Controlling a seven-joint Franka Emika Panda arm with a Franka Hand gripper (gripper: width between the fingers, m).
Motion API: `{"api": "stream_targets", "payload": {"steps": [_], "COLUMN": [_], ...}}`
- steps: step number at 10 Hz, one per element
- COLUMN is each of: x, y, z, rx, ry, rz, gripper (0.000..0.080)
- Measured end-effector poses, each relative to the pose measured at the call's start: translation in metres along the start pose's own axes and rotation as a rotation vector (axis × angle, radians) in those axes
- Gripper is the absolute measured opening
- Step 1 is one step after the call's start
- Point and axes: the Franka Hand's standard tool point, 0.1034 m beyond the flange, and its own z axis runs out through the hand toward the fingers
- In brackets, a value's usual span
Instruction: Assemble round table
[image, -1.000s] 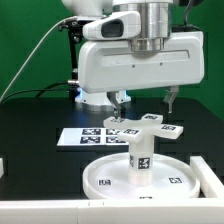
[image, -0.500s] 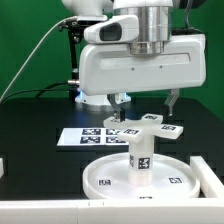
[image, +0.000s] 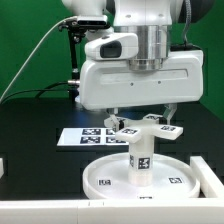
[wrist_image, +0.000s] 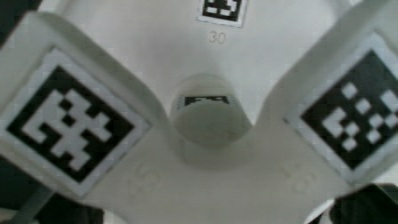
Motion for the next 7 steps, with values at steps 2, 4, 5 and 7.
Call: {"api": "stream_targets", "payload": {"steps": [2,4,5,7], "x": [0.0,-0.0001,-0.0003,0.003], "y": [-0.0014,-0.0008,0.0,-0.0006], "z": [0.0008,0.0008,0.0009,0.001], "rx": [0.001,0.0,0.001,-0.006], "ry": [0.0,0.0,0.0,0.028], "rz": [0.012,0.023,0.067,0.272], "gripper": [0.0649,0.0556,0.0445,0.0446]}}
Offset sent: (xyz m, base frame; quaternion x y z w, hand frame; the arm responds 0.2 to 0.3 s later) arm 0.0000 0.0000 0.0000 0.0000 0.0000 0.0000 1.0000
